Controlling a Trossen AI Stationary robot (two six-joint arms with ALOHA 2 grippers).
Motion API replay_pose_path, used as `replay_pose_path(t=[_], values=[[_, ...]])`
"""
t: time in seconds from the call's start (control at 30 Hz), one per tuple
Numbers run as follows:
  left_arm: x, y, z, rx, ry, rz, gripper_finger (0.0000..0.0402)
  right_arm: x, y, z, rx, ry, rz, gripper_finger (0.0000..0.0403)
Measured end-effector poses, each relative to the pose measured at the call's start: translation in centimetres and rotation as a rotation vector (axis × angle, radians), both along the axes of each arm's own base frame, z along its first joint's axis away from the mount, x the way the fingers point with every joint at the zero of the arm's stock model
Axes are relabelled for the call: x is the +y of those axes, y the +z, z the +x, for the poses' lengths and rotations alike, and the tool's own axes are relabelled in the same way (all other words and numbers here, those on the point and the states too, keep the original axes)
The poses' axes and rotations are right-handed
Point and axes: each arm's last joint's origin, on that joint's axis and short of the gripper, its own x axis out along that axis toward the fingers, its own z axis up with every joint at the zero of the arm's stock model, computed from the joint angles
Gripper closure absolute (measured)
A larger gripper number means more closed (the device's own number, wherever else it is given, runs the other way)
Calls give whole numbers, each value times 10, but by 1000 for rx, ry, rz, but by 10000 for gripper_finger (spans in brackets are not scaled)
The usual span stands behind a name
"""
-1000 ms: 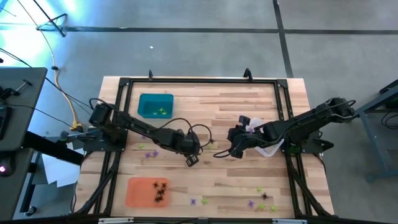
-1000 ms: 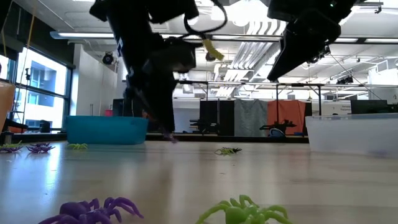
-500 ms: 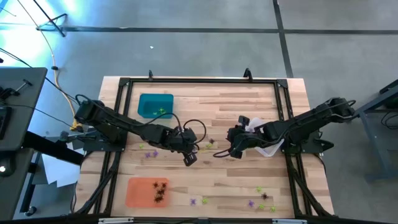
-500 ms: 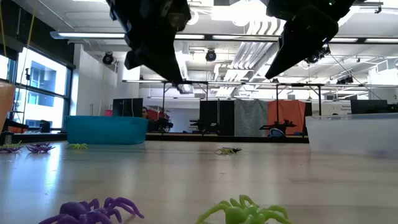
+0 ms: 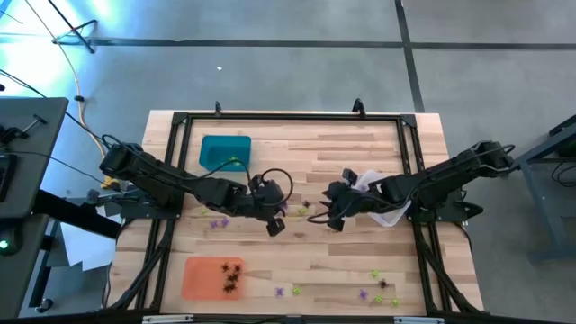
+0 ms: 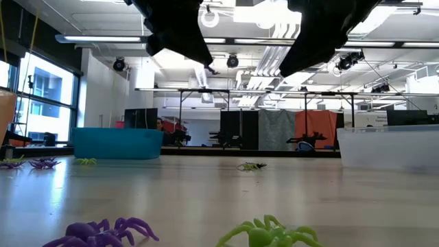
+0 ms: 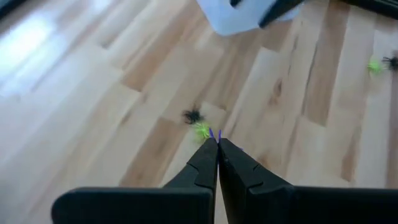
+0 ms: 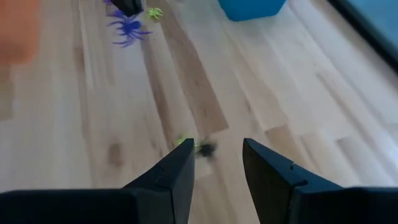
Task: Sort Halloween decoration
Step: Put the violet spider toy into the transparent bin
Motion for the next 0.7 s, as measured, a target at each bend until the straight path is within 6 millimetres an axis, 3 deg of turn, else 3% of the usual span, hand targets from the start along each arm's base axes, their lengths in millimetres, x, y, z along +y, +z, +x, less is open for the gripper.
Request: replay_pose_path(t=[0.23, 0.5, 0.7], values=[[6, 5, 5, -51, 30, 105, 402, 3, 2, 3, -34, 38, 104, 272], [7, 7, 6, -82, 54, 152, 402, -6, 7, 8, -144, -145, 210, 272], [7, 8, 6, -83, 63, 160, 402, -12, 6, 10, -133, -140, 246, 272]])
